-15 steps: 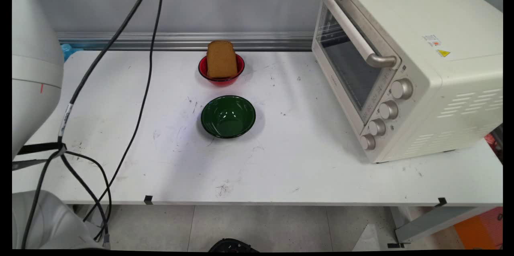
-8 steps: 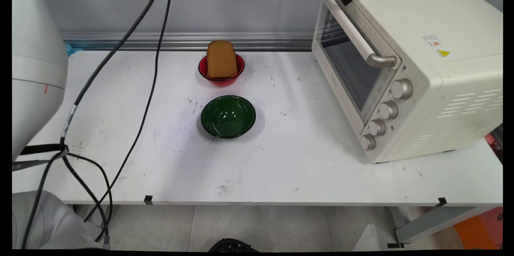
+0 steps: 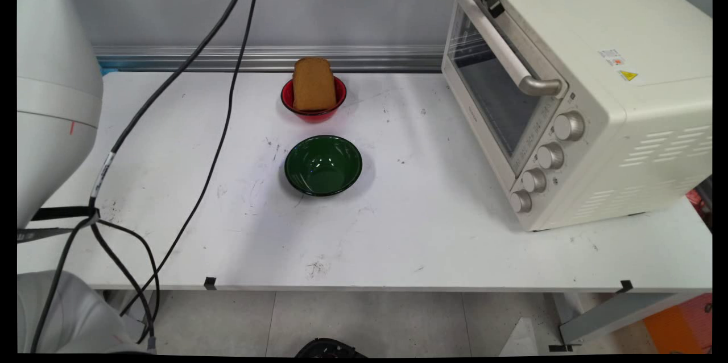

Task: Open the oven

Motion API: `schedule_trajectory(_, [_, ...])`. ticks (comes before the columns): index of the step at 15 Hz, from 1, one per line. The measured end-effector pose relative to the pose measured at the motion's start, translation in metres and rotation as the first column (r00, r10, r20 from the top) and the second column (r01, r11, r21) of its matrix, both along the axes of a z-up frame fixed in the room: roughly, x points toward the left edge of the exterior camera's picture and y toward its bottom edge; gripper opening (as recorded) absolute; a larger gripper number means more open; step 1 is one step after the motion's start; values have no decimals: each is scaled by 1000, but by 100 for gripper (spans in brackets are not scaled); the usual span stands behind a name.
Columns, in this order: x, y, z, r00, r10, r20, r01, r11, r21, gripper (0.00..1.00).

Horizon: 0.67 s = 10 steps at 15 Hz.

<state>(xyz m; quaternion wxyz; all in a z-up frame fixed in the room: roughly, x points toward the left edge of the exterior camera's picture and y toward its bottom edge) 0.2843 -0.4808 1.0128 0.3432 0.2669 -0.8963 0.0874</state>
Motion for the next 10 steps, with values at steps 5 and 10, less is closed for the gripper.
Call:
schedule_trajectory(5, [-5, 0, -12, 1000, -6, 2, 6, 1000, -3, 0])
schedule_trajectory(10, [-7, 2, -21, 1000, -13, 7, 13, 1000, -4, 0])
